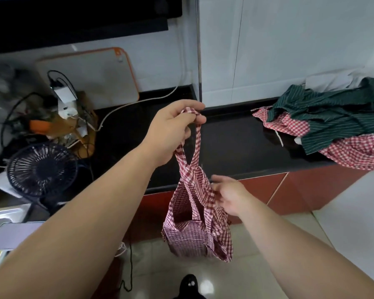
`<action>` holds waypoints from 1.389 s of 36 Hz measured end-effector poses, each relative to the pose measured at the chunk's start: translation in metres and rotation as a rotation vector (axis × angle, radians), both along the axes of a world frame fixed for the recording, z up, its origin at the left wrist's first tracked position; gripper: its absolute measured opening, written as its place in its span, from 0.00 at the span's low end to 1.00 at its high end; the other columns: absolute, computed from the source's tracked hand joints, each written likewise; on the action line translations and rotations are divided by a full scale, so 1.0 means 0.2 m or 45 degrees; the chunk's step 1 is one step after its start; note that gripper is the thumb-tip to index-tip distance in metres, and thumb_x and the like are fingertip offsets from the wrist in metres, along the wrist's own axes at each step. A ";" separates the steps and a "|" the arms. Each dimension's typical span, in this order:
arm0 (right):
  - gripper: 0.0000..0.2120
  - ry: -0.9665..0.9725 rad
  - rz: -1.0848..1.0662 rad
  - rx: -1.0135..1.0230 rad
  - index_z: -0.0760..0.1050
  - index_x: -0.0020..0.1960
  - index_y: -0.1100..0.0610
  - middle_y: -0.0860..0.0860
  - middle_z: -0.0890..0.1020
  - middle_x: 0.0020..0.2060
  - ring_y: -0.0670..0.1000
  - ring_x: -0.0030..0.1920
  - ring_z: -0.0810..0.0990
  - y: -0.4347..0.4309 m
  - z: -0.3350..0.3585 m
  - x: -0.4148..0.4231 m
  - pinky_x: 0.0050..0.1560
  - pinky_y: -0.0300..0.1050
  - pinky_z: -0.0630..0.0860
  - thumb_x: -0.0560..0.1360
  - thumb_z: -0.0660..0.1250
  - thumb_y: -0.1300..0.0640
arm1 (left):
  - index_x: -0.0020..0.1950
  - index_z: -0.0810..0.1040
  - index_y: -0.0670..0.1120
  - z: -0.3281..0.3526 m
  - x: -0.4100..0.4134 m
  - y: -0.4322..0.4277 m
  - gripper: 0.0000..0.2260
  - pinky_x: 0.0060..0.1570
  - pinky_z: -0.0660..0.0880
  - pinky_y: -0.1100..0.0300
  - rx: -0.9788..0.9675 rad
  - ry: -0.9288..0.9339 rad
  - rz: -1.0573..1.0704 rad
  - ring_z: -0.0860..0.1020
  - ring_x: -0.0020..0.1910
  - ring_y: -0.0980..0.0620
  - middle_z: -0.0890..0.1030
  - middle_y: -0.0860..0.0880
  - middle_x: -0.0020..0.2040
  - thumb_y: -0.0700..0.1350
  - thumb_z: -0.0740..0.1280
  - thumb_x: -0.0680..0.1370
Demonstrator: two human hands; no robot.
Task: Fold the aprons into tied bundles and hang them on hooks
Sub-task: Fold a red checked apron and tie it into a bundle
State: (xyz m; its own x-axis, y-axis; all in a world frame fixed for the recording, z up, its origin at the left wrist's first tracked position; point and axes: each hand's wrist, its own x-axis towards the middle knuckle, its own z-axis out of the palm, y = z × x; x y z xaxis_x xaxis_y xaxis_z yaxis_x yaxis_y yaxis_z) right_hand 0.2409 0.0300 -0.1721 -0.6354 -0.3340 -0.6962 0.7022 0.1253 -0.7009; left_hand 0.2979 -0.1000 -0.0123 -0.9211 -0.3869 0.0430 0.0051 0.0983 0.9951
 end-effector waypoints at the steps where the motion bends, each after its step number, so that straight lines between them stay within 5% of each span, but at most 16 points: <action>1: 0.14 0.006 -0.052 -0.029 0.74 0.59 0.61 0.58 0.80 0.48 0.55 0.46 0.81 -0.01 0.02 0.00 0.46 0.48 0.78 0.77 0.58 0.71 | 0.53 0.80 0.47 0.00 0.00 -0.01 0.12 0.24 0.63 0.68 -0.020 0.004 0.014 0.65 0.25 0.57 0.83 0.50 0.39 0.35 0.60 0.80; 3: 0.08 0.014 -0.208 -0.112 0.74 0.47 0.62 0.56 0.78 0.41 0.55 0.44 0.80 0.01 0.05 -0.03 0.49 0.49 0.78 0.77 0.59 0.71 | 0.51 0.80 0.48 -0.01 0.00 -0.03 0.11 0.24 0.64 0.69 -0.066 0.002 0.061 0.65 0.26 0.57 0.83 0.50 0.40 0.35 0.62 0.79; 5: 0.06 0.167 -0.295 -0.112 0.76 0.44 0.62 0.54 0.76 0.36 0.51 0.35 0.76 0.05 0.09 -0.09 0.40 0.47 0.74 0.75 0.63 0.69 | 0.50 0.81 0.50 -0.04 -0.01 -0.06 0.09 0.27 0.65 0.69 -0.153 -0.077 0.104 0.69 0.29 0.57 0.82 0.49 0.43 0.38 0.65 0.78; 8: 0.10 0.507 -0.335 0.021 0.77 0.55 0.60 0.51 0.78 0.41 0.49 0.33 0.74 0.15 0.20 -0.18 0.36 0.41 0.75 0.76 0.65 0.68 | 0.49 0.82 0.49 -0.13 -0.04 -0.13 0.05 0.42 0.71 0.62 -0.242 -0.361 0.150 0.76 0.45 0.54 0.82 0.49 0.48 0.45 0.67 0.78; 11: 0.14 0.788 -0.333 0.138 0.75 0.63 0.61 0.46 0.76 0.41 0.45 0.35 0.73 0.25 0.32 -0.28 0.28 0.29 0.72 0.78 0.63 0.67 | 0.55 0.81 0.47 -0.27 -0.05 -0.18 0.10 0.45 0.73 0.60 -0.359 -0.722 0.156 0.76 0.49 0.53 0.79 0.50 0.53 0.37 0.66 0.77; 15: 0.21 0.747 -0.391 0.077 0.72 0.67 0.59 0.54 0.78 0.57 0.50 0.47 0.79 0.34 0.40 -0.33 0.47 0.40 0.74 0.74 0.66 0.67 | 0.59 0.79 0.40 -0.40 -0.02 -0.21 0.11 0.45 0.77 0.57 -0.700 -1.183 0.041 0.79 0.46 0.48 0.81 0.43 0.52 0.37 0.63 0.78; 18: 0.22 0.590 -0.388 -0.031 0.69 0.68 0.60 0.52 0.76 0.54 0.49 0.50 0.76 0.39 0.44 -0.34 0.59 0.47 0.67 0.75 0.64 0.70 | 0.57 0.79 0.40 -0.37 -0.02 -0.16 0.11 0.40 0.73 0.59 -0.850 -1.422 -0.084 0.78 0.43 0.49 0.78 0.43 0.48 0.39 0.59 0.81; 21: 0.15 0.589 -0.413 -0.056 0.74 0.58 0.59 0.54 0.79 0.51 0.53 0.53 0.77 0.45 0.46 -0.34 0.61 0.53 0.71 0.74 0.64 0.70 | 0.41 0.77 0.41 -0.38 -0.06 -0.17 0.05 0.28 0.63 0.62 -0.386 -1.299 0.112 0.69 0.30 0.52 0.73 0.45 0.35 0.37 0.65 0.77; 25: 0.11 0.560 -0.454 -0.180 0.74 0.47 0.57 0.51 0.76 0.39 0.48 0.41 0.74 0.51 0.51 -0.33 0.43 0.44 0.70 0.74 0.61 0.72 | 0.43 0.78 0.42 -0.34 -0.10 -0.14 0.03 0.33 0.67 0.66 0.348 -0.806 0.416 0.73 0.35 0.56 0.76 0.47 0.38 0.39 0.71 0.75; 30: 0.09 0.656 -0.422 -0.393 0.72 0.39 0.57 0.50 0.73 0.34 0.46 0.34 0.71 0.58 0.62 -0.32 0.39 0.42 0.67 0.74 0.62 0.69 | 0.52 0.79 0.50 -0.25 -0.12 -0.09 0.05 0.52 0.71 0.58 0.626 -0.271 0.388 0.79 0.50 0.56 0.82 0.53 0.48 0.47 0.68 0.77; 33: 0.07 0.744 -0.565 -0.415 0.73 0.48 0.58 0.52 0.78 0.40 0.47 0.36 0.76 0.64 0.68 -0.33 0.39 0.42 0.74 0.76 0.63 0.68 | 0.57 0.78 0.48 -0.22 -0.09 -0.04 0.07 0.51 0.78 0.60 0.703 -0.012 0.229 0.81 0.48 0.57 0.83 0.52 0.50 0.42 0.66 0.79; 37: 0.10 0.968 -0.256 0.147 0.77 0.52 0.56 0.50 0.81 0.40 0.55 0.45 0.80 0.65 0.63 -0.33 0.41 0.44 0.77 0.72 0.69 0.66 | 0.65 0.76 0.43 -0.25 -0.06 0.01 0.16 0.39 0.78 0.64 0.305 -0.405 0.217 0.79 0.43 0.54 0.81 0.46 0.47 0.35 0.67 0.77; 40: 0.08 0.904 -0.390 0.069 0.77 0.51 0.56 0.53 0.81 0.45 0.51 0.44 0.79 0.65 0.63 -0.31 0.45 0.43 0.74 0.73 0.69 0.64 | 0.64 0.74 0.42 -0.24 -0.04 0.03 0.17 0.29 0.76 0.69 0.316 -0.668 0.333 0.77 0.40 0.54 0.78 0.44 0.46 0.33 0.67 0.76; 43: 0.11 0.823 -0.416 -0.019 0.76 0.55 0.57 0.54 0.80 0.49 0.50 0.44 0.78 0.66 0.63 -0.29 0.44 0.45 0.74 0.74 0.68 0.66 | 0.48 0.74 0.37 -0.24 0.02 0.04 0.01 0.25 0.71 0.72 0.413 -0.829 0.353 0.74 0.35 0.55 0.76 0.44 0.42 0.34 0.64 0.79; 46: 0.16 0.803 -0.426 0.020 0.74 0.61 0.61 0.56 0.79 0.51 0.52 0.47 0.78 0.67 0.59 -0.25 0.43 0.46 0.74 0.73 0.68 0.68 | 0.38 0.71 0.38 -0.30 0.12 0.03 0.10 0.19 0.68 0.71 0.430 -0.938 0.288 0.71 0.28 0.54 0.70 0.45 0.36 0.36 0.61 0.80; 50: 0.14 0.792 -0.334 0.111 0.77 0.57 0.58 0.56 0.79 0.54 0.56 0.55 0.77 0.70 0.56 -0.22 0.57 0.54 0.75 0.72 0.68 0.67 | 0.41 0.76 0.37 -0.30 0.22 0.05 0.07 0.18 0.69 0.71 0.517 -1.032 0.387 0.74 0.28 0.56 0.76 0.45 0.37 0.37 0.66 0.78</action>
State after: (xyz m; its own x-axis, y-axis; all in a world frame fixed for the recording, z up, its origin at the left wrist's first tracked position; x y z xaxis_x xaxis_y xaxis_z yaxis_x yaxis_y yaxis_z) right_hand 0.1975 0.1691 -0.0607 -0.9785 -0.0734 -0.1925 0.1866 0.0801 -0.9792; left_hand 0.3415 -0.0891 -0.0718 -0.4695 -0.4596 -0.7539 -0.6692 -0.3718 0.6434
